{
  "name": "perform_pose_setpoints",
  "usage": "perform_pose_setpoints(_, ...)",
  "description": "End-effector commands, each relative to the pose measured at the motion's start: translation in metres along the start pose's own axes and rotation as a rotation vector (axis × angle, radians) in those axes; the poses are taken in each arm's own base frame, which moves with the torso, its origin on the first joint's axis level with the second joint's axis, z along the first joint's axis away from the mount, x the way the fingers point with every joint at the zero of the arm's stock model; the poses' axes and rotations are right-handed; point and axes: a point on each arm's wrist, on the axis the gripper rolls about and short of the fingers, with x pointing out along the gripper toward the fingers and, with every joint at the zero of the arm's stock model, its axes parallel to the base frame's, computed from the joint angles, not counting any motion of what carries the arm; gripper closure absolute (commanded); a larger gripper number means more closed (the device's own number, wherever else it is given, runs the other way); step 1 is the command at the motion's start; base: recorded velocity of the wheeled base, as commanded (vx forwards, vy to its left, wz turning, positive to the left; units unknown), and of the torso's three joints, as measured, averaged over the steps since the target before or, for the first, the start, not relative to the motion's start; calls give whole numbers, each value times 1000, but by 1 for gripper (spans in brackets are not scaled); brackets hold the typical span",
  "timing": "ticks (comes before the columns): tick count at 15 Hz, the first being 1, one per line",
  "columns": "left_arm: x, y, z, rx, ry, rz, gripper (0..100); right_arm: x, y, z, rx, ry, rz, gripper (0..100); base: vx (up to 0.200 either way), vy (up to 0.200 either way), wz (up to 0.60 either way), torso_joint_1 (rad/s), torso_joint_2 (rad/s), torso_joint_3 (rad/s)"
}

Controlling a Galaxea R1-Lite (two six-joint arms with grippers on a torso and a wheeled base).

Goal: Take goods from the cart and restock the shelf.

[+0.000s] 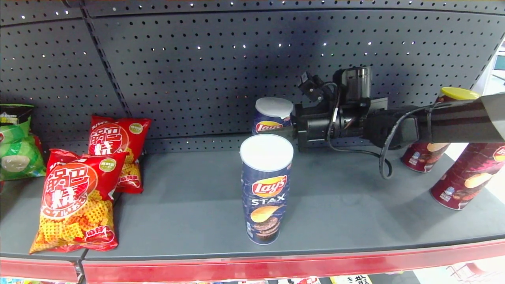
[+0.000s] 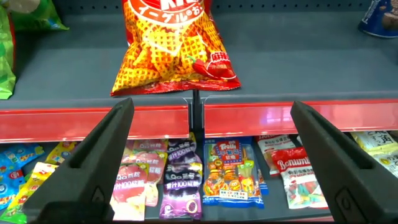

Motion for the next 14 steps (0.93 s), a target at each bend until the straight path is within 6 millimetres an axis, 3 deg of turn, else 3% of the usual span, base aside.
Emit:
perform_pose_setpoints(1,0,0,0,-1,0,-1,0,6,0,-3,4,2,12,100,0,0,0,0,0,0)
perform_pose_setpoints(14,0,0,0,-1,0,-1,0,16,1,-6,8,-1,37,100,0,0,0,0,0,0)
